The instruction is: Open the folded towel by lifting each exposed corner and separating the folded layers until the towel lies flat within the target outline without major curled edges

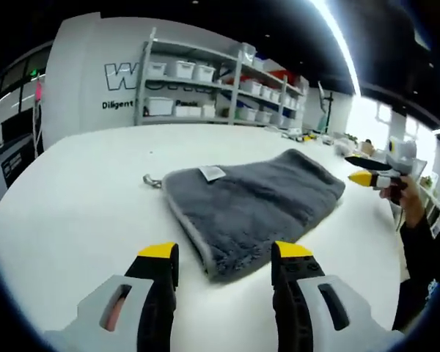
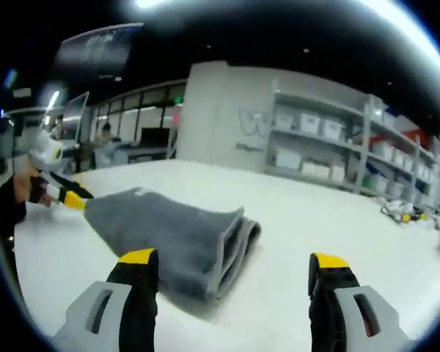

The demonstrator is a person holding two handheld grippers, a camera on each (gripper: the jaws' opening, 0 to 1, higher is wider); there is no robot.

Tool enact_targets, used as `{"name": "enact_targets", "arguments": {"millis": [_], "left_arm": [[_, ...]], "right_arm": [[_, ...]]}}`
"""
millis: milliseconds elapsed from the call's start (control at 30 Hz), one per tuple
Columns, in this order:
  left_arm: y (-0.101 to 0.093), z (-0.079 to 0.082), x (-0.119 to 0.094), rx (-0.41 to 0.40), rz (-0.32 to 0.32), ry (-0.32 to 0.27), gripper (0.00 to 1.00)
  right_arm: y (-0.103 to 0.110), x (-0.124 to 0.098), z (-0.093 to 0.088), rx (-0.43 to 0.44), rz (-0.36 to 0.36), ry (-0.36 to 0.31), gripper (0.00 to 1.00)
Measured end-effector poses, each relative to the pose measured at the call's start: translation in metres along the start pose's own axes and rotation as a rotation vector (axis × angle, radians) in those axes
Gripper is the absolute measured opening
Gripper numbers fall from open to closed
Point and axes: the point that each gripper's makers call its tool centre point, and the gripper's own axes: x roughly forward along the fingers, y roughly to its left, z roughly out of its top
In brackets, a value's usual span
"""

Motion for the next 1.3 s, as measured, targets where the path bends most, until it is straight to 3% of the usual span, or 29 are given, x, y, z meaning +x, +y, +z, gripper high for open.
{"name": "enact_targets", "arguments": {"millis": [300, 467, 600, 867, 1200, 1300], "left_arm": [[0.001, -0.004, 0.002, -0.008, -0.009, 0.009, 0.40], [0.002, -0.006, 0.005, -0.016, -0.012, 0.015, 0.36], [0.001, -0.006, 0.007, -0.035, -0.021, 0.007, 0.37], [0.001, -0.009, 0.011, -0.036, -0.026, 0.016, 0.33], [0.006, -0.009, 0.013, -0.018, -0.010, 0.011, 0.28], [0.006, -0.009, 0.014, -0.011, -0.007, 0.012, 0.27]], "right_arm": [[0.009, 0.006, -0.007, 0.007, 0.027, 0.025, 0.77], [0.012, 0.007, -0.009, 0.059, 0.064, 0.021, 0.58], [0.011, 0.012, -0.015, 0.046, 0.061, 0.053, 0.59], [0.012, 0.021, -0.025, 0.032, 0.065, 0.089, 0.49], [0.016, 0.026, -0.035, 0.005, 0.087, 0.128, 0.24], [0.018, 0.028, -0.039, 0.007, 0.100, 0.142, 0.21]]}}
